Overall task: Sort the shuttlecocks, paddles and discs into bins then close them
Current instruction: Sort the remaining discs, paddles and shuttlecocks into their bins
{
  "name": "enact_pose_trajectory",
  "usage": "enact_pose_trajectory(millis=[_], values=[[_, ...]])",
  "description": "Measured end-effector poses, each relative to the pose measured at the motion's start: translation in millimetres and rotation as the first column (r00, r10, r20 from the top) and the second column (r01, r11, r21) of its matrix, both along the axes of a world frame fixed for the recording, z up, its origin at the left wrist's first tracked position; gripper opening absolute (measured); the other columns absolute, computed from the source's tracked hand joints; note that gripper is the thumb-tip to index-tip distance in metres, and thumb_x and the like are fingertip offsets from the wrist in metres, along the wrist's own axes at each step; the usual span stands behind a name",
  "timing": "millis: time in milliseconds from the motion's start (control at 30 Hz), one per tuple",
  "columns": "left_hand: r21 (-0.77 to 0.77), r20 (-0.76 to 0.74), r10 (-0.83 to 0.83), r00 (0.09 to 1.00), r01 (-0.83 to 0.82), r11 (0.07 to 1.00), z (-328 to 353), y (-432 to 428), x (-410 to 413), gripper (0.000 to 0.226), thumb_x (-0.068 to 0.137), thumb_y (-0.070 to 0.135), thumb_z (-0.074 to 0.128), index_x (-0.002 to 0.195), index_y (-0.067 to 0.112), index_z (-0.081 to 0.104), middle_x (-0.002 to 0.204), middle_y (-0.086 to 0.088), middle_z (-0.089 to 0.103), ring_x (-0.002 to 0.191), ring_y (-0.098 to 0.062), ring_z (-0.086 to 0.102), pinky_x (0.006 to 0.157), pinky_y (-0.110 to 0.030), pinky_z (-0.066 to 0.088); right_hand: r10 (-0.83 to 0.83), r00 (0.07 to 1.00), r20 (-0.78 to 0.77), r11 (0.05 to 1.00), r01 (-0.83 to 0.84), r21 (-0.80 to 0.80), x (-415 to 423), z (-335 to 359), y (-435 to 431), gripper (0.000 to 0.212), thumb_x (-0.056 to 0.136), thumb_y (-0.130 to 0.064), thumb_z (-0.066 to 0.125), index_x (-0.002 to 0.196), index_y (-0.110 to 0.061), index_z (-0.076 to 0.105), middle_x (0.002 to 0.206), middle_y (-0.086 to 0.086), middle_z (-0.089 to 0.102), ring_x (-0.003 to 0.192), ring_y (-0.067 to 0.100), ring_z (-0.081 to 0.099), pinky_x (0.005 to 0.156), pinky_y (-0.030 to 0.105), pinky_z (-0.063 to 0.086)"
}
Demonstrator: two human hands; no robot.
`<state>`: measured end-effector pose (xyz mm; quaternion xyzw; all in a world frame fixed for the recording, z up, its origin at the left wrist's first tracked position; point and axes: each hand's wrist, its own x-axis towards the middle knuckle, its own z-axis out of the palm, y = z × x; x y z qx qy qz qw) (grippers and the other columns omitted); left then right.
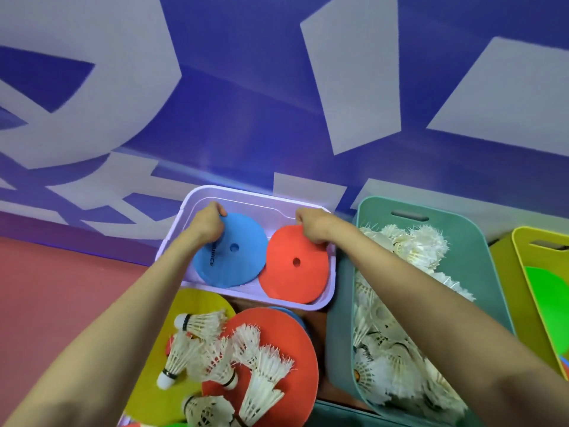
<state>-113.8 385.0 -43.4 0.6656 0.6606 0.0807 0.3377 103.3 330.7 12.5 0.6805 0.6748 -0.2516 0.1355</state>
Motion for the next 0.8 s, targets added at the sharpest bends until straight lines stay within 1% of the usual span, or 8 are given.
enact_pose_trajectory(millis=[100, 233, 333, 400, 500, 633, 700, 800], values=[[-0.067, -0.048, -0.061, 0.997, 0.058, 0.996, -12, 5, 7, 0.039, 0.084, -0.009, 0.035, 0.118, 0.005, 0.048, 0.119, -0.021, 0.053, 0.101, -0.032, 0.05, 0.077, -0.034, 0.037, -0.008, 0.999, -0.05, 1.0, 0.006, -0.031, 2, -9, 5, 0.026, 0.088, 0.007, 0.037, 0.098, -0.017, 0.038, 0.098, 0.008, 0.044, 0.084, 0.021, 0.042, 0.044, 0.021, 0.026], [0.012, -0.194, -0.13, 0.972, 0.134, 0.991, -26, 9, 4, 0.043, 0.082, -0.009, 0.045, 0.123, 0.005, 0.05, 0.126, -0.02, 0.048, 0.115, -0.037, 0.048, 0.091, -0.037, 0.04, 0.037, 0.999, -0.023, 0.999, -0.037, -0.027, 0, -20, 8, 0.023, 0.089, 0.005, 0.037, 0.098, -0.016, 0.038, 0.1, 0.011, 0.046, 0.086, 0.023, 0.042, 0.05, 0.025, 0.03], [-0.03, -0.357, -0.233, 0.904, 0.239, 0.971, -36, 4, 4, 0.046, 0.086, 0.001, 0.051, 0.131, 0.001, 0.044, 0.139, -0.02, 0.034, 0.123, -0.039, 0.038, 0.103, -0.04, 0.035, 0.053, 0.999, -0.001, 0.999, -0.053, -0.001, 1, -27, 8, 0.026, 0.091, 0.001, 0.036, 0.112, -0.009, 0.049, 0.122, 0.018, 0.054, 0.101, 0.03, 0.052, 0.076, 0.033, 0.043], [-0.08, -0.416, -0.294, 0.86, 0.287, 0.954, -40, -4, 10, 0.043, 0.09, 0.01, 0.05, 0.132, 0.001, 0.044, 0.147, -0.02, 0.026, 0.132, -0.037, 0.03, 0.109, -0.039, 0.029, 0.084, 0.996, 0.024, 0.996, -0.085, 0.027, 1, -32, 4, 0.033, 0.092, -0.002, 0.035, 0.122, -0.005, 0.049, 0.127, 0.019, 0.053, 0.11, 0.035, 0.053, 0.085, 0.036, 0.043], [-0.109, -0.421, -0.334, 0.843, 0.319, 0.942, -42, -19, 18, 0.045, 0.092, 0.018, 0.049, 0.134, 0.005, 0.043, 0.151, -0.017, 0.022, 0.136, -0.035, 0.026, 0.111, -0.041, 0.027, 0.127, 0.992, 0.012, 0.978, -0.127, 0.164, 0, -38, -5, 0.032, 0.09, 0.0, 0.037, 0.117, -0.007, 0.052, 0.119, 0.019, 0.057, 0.106, 0.036, 0.055, 0.081, 0.036, 0.044], [-0.034, -0.434, -0.337, 0.836, 0.358, 0.933, -35, -33, 22, 0.054, 0.091, 0.029, 0.054, 0.14, 0.01, 0.039, 0.148, -0.017, 0.026, 0.136, -0.035, 0.025, 0.111, -0.044, 0.028, 0.108, 0.972, -0.21, 0.968, -0.055, 0.244, -2, -35, -6, 0.043, 0.08, 0.008, 0.037, 0.112, -0.013, 0.057, 0.115, 0.013, 0.061, 0.104, 0.033, 0.054, 0.077, 0.034, 0.042], [-0.014, -0.441, -0.327, 0.836, 0.358, 0.934, -32, -38, 22, 0.052, 0.091, 0.028, 0.055, 0.138, 0.01, 0.041, 0.145, -0.016, 0.032, 0.133, -0.035, 0.031, 0.109, -0.044, 0.031, 0.116, 0.97, -0.214, 0.98, -0.078, 0.181, -4, -33, -5, 0.051, 0.083, 0.008, 0.035, 0.124, -0.016, 0.053, 0.127, 0.012, 0.056, 0.114, 0.033, 0.051, 0.085, 0.035, 0.042], [-0.085, -0.44, -0.351, 0.827, 0.35, 0.933, -29, -46, 22, 0.047, 0.09, 0.024, 0.053, 0.135, 0.011, 0.045, 0.14, -0.016, 0.039, 0.129, -0.035, 0.037, 0.108, -0.044, 0.032, 0.206, 0.978, -0.03, 0.979, -0.205, 0.019, -6, -35, -7, 0.062, 0.091, 0.003, 0.034, 0.148, -0.02, 0.023, 0.154, 0.008, 0.023, 0.14, 0.032, 0.025, 0.11, 0.046, 0.028]])
